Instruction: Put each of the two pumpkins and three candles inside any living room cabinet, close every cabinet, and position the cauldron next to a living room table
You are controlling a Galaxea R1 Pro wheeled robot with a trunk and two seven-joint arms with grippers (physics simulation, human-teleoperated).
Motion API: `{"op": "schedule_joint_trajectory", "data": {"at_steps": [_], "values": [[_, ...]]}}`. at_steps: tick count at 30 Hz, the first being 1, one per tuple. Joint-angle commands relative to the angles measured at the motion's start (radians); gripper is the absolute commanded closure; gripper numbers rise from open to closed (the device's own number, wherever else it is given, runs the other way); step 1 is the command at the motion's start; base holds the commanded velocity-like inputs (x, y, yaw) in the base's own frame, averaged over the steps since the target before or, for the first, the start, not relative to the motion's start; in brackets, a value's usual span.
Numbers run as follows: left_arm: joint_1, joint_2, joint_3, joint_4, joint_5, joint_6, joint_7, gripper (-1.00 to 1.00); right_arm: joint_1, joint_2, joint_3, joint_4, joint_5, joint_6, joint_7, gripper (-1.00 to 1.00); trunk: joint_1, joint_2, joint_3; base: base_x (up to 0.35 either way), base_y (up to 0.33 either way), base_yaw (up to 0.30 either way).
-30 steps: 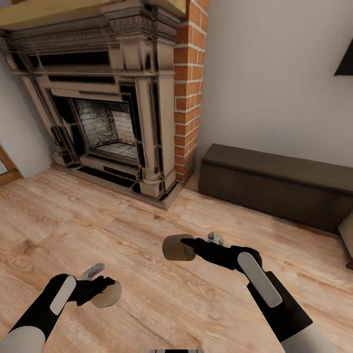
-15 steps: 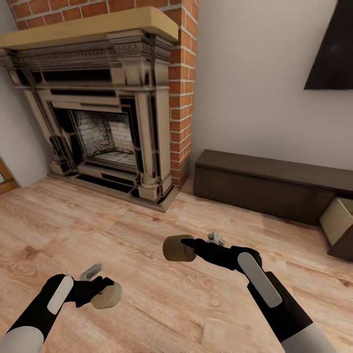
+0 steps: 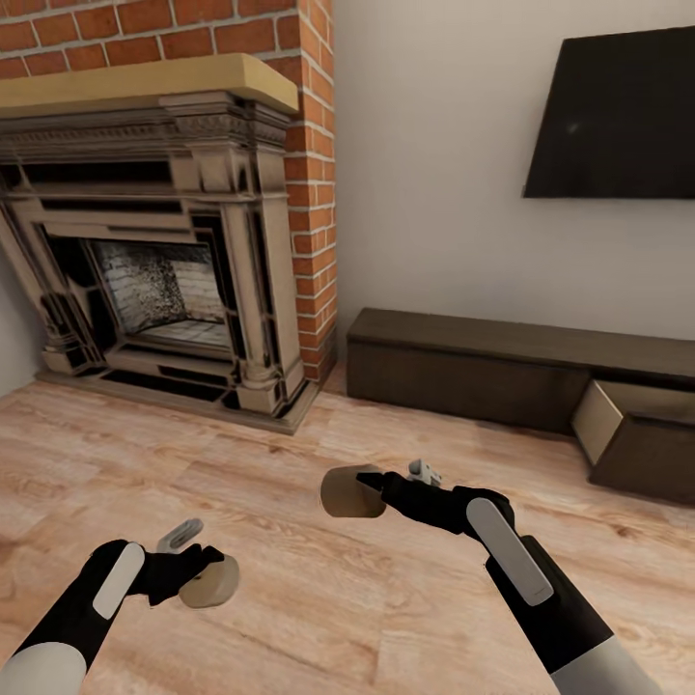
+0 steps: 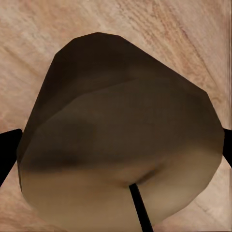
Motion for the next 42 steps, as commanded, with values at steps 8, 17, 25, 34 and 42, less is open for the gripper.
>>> {"op": "schedule_joint_trajectory", "data": {"at_steps": [8, 17, 25, 34, 42], "values": [[0.0, 0.0, 0.003, -0.001, 0.004, 0.005, 0.002, 1.0, -0.001, -0.001, 0.002, 0.0, -0.015, -0.001, -0.012, 1.0, -0.004, 0.002, 0.024, 0.0, 0.0, -0.259], [0.0, 0.001, 0.004, -0.001, 0.004, 0.005, 0.002, 1.0, -0.001, 0.0, 0.0, 0.041, -0.015, 0.0, -0.012, 1.0, -0.008, 0.004, 0.05, 0.0, 0.0, -0.24], [0.0, 0.001, 0.004, -0.001, 0.004, 0.006, 0.002, 1.0, -0.001, 0.0, 0.0, 0.044, -0.016, 0.006, -0.039, 1.0, -0.011, 0.005, 0.07, -0.001, 0.0, -0.153], [0.0, 0.005, 0.005, -0.001, 0.006, 0.006, 0.002, 1.0, -0.001, 0.0, -0.001, 0.067, -0.023, 0.01, -0.077, 1.0, -0.025, 0.028, 0.084, -0.093, 0.064, -0.011], [0.0, 0.008, 0.006, -0.001, 0.007, 0.006, 0.0, 1.0, -0.001, 0.0, -0.001, 0.092, -0.022, 0.009, -0.076, 1.0, -0.025, 0.028, 0.071, -0.006, 0.006, 0.0]]}}
